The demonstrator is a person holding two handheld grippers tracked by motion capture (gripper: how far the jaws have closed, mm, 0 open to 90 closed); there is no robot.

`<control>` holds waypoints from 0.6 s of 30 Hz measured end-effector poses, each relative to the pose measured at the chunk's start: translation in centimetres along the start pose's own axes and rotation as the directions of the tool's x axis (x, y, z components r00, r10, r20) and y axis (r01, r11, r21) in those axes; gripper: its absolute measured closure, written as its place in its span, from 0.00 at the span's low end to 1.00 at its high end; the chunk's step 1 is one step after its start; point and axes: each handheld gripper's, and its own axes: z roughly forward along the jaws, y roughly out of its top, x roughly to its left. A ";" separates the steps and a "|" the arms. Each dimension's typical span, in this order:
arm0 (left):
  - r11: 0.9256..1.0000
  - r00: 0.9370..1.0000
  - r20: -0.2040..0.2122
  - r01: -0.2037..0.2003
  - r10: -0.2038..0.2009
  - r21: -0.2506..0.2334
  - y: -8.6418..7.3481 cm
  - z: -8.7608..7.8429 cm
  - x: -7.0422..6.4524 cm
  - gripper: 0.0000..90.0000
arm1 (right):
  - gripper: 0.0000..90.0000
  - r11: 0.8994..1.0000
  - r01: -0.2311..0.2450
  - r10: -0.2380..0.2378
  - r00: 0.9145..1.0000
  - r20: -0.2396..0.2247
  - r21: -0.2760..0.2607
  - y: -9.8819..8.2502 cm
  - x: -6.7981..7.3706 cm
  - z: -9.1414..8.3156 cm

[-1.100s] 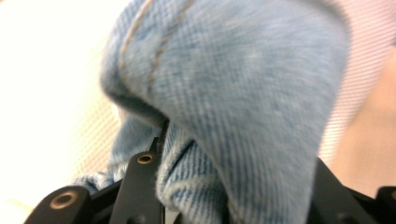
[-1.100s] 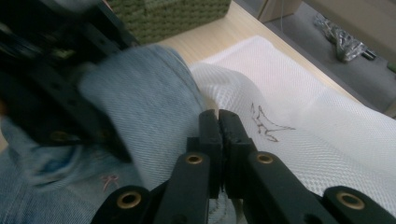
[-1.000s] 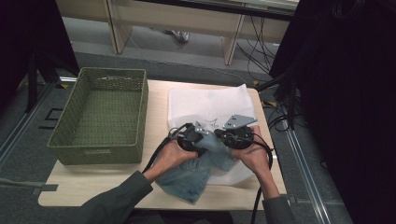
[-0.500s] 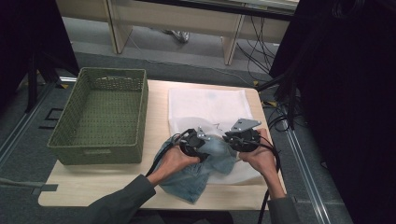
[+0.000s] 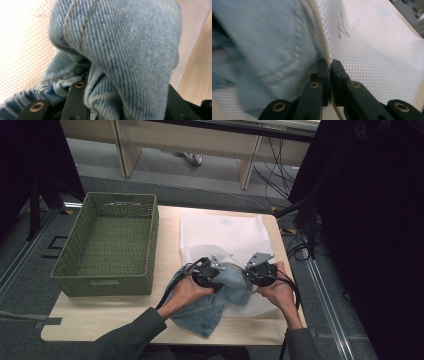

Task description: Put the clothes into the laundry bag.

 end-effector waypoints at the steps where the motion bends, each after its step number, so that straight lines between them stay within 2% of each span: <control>1: 1.000 1.000 -0.001 0.018 -0.018 -0.014 0.2 -0.3 0.1 0.71 | 0.98 1.000 -0.020 0.020 1.000 -0.012 -0.015 0.2 0.2 -0.4; 2: 0.999 1.000 -0.003 0.022 -0.022 -0.030 0.5 -0.7 0.3 0.71 | 0.98 0.999 -0.023 0.024 1.000 0.002 -0.047 0.5 0.3 -0.9; 5: 0.997 0.999 -0.028 0.043 -0.045 -0.061 1.1 -1.3 0.6 0.71 | 0.98 0.994 -0.028 0.025 0.999 -0.034 -0.107 1.9 0.7 -2.5; 6: 0.997 0.999 -0.028 0.043 -0.045 -0.061 1.1 -1.3 0.6 0.71 | 0.98 0.994 -0.027 0.023 0.999 -0.034 -0.108 2.3 0.8 -2.8; 7: 0.996 0.997 -0.056 0.053 -0.057 -0.072 1.6 -1.2 0.7 0.71 | 0.98 0.993 -0.019 0.016 0.999 -0.031 -0.119 2.7 1.1 -3.1; 8: 0.997 0.996 -0.080 0.037 -0.042 -0.063 1.7 -0.5 0.8 0.71 | 0.98 0.992 -0.008 0.004 0.999 -0.033 -0.124 2.9 1.1 -3.3; 9: 0.997 0.995 -0.090 0.047 -0.052 -0.053 1.6 0.4 0.7 0.69 | 0.98 0.992 -0.006 0.002 0.999 -0.035 -0.123 3.2 1.2 -3.5; 11: 0.992 0.991 -0.041 0.126 -0.127 -0.027 1.1 2.3 0.7 0.61 | 0.98 0.994 -0.002 -0.001 1.000 -0.027 -0.110 3.2 1.2 -3.2; 12: 0.992 0.991 -0.041 0.126 -0.127 -0.027 1.1 2.3 0.7 0.54 | 0.98 0.996 -0.010 0.008 1.000 -0.024 -0.094 3.0 1.3 -2.9; 13: 0.993 0.993 -0.005 0.120 -0.120 0.000 1.1 2.3 0.5 0.47 | 0.98 0.997 0.000 -0.002 1.000 -0.020 -0.083 2.8 1.3 -2.5; 14: 0.997 0.997 0.000 0.077 -0.077 0.020 1.2 1.7 0.4 0.43 | 0.98 0.997 0.009 -0.011 1.000 -0.026 -0.074 2.5 1.3 -2.2; 15: 0.996 0.996 -0.006 0.087 -0.087 -0.021 1.3 1.2 0.0 0.37 | 0.98 0.998 -0.005 0.003 1.000 -0.029 -0.061 2.2 1.2 -2.0; 16: 0.995 0.996 0.007 0.092 -0.092 -0.026 1.4 0.1 -0.1 0.32 | 0.98 0.998 -0.025 0.023 0.999 -0.024 -0.059 1.9 1.0 -1.9; 18: 0.993 0.995 0.042 0.089 -0.086 -0.075 1.5 -2.2 0.0 0.23 | 0.98 0.998 -0.036 0.034 0.999 -0.019 -0.055 1.4 0.6 -1.8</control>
